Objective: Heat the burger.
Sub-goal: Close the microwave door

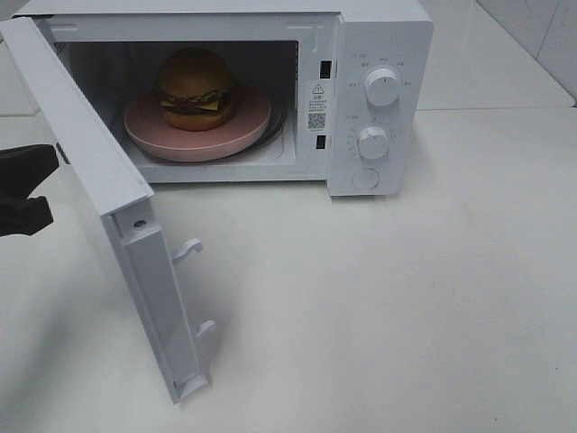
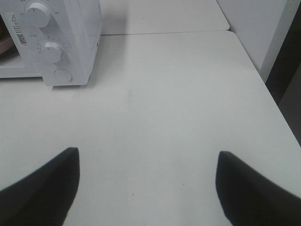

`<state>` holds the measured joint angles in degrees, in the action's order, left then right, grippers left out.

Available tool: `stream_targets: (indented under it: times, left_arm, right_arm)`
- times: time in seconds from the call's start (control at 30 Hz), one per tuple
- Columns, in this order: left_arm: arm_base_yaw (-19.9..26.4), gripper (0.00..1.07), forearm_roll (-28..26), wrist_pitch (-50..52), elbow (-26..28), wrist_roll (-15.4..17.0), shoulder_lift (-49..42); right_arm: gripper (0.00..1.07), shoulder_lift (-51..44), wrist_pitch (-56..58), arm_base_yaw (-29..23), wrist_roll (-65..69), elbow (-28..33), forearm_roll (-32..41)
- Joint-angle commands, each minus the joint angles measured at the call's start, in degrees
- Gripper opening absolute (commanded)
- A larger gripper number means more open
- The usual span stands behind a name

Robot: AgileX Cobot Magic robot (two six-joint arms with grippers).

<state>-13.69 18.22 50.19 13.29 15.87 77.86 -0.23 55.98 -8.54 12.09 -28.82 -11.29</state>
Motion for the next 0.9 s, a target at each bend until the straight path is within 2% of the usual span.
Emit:
stream_targets:
  times: [0.03, 0.1, 0.3, 0.53, 0.7, 0.73, 0.8, 0.83, 0.87, 0.9]
  left_arm:
    - [-2.2, 0.0, -4.3, 2.4, 0.6, -1.8, 1.5]
    - [-4.2, 0.0, -7.5, 2.5, 1.4, -2.3, 3.5]
    - [-7.5, 0.0, -10.3, 2.5, 4.4, -2.3, 6.6]
    - [-12.6, 0.0, -15.4, 1.9, 9.6, -4.5, 11.5]
    - [-16.7, 0.0, -20.3, 1.8, 13.0, -7.3, 14.6]
    - [-18.7, 0.0, -23.1, 1.8, 14.4, -9.0, 15.6]
    - [-19.6, 0.0, -24.8, 1.8, 15.2, -10.0, 16.2]
    - [-21.1, 0.0, -27.8, 1.5, 17.0, -11.8, 17.4]
    - [-21.1, 0.0, -27.8, 1.5, 17.0, -11.8, 17.4]
    - [-22.5, 0.0, -30.5, 1.0, 18.7, -13.4, 18.2]
  right_arm:
    - [0.75, -1.4, -0.5, 0.2, 0.2, 0.2, -0.2]
    - [0.75, -1.4, -0.5, 0.2, 0.2, 0.2, -0.2]
    - [0.75, -1.4, -0.5, 0.2, 0.2, 0.2, -0.2]
    - [0.75, -1.4, -0.5, 0.2, 0.2, 0.2, -0.2]
    - [0.75, -1.4, -0.4, 0.2, 0.2, 0.2, -0.2]
    - [0.75, -1.4, -0.4, 0.2, 0.2, 0.2, -0.2]
    - [0.75, -1.4, -0.4, 0.2, 0.2, 0.2, -0.2]
    - [0.75, -1.4, -0.4, 0.2, 0.2, 0.2, -0.2]
    - [0.75, -1.4, -0.4, 0.2, 0.2, 0.2, -0.2]
    - [0.75, -1.4, -0.4, 0.2, 0.2, 0.2, -0.2]
